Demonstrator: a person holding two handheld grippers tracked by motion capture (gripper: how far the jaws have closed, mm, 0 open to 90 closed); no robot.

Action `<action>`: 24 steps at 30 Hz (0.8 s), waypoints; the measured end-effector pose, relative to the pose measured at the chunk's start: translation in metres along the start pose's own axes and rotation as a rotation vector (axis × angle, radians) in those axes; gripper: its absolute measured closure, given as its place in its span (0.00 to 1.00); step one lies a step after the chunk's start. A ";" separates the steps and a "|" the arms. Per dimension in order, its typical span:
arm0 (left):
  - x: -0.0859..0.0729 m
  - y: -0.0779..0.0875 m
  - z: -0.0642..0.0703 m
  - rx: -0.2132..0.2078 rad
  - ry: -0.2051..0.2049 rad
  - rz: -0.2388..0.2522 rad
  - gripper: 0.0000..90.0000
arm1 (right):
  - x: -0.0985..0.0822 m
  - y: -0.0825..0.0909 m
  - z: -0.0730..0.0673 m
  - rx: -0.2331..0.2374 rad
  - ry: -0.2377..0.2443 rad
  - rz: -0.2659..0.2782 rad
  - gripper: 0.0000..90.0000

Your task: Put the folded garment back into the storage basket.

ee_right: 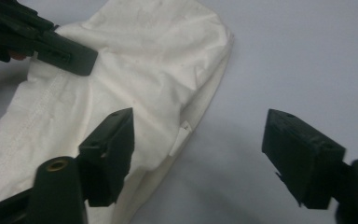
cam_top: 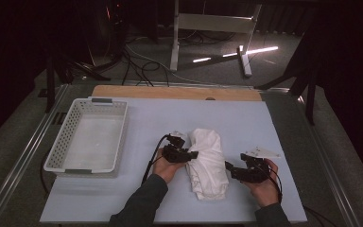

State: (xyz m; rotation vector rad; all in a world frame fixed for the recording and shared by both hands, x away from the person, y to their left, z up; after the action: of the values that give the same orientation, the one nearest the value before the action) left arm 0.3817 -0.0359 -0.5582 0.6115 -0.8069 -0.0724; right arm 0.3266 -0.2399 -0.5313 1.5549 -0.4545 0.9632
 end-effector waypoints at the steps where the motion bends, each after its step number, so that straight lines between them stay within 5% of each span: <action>1: 0.000 0.001 -0.001 0.002 0.001 0.001 0.80 | 0.001 0.001 -0.001 0.007 -0.014 0.004 0.23; 24: 0.008 0.029 -0.010 0.046 0.000 -0.012 0.80 | 0.007 0.018 -0.010 0.034 -0.002 0.104 0.16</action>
State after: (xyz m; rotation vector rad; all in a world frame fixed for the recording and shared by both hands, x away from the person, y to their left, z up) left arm 0.3894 -0.0094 -0.5429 0.6597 -0.8071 -0.0648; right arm 0.3139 -0.2331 -0.5152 1.5750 -0.5271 1.0537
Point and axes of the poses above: each handheld gripper's, and its own axes: y roughly backward along the jaws, x roughly out of its top, z roughly to its right, the point moved 7 cm from there along -y, roughly forward along the jaws, and after that the axes turned 12 degrees about -x, right-handed, at the moved point
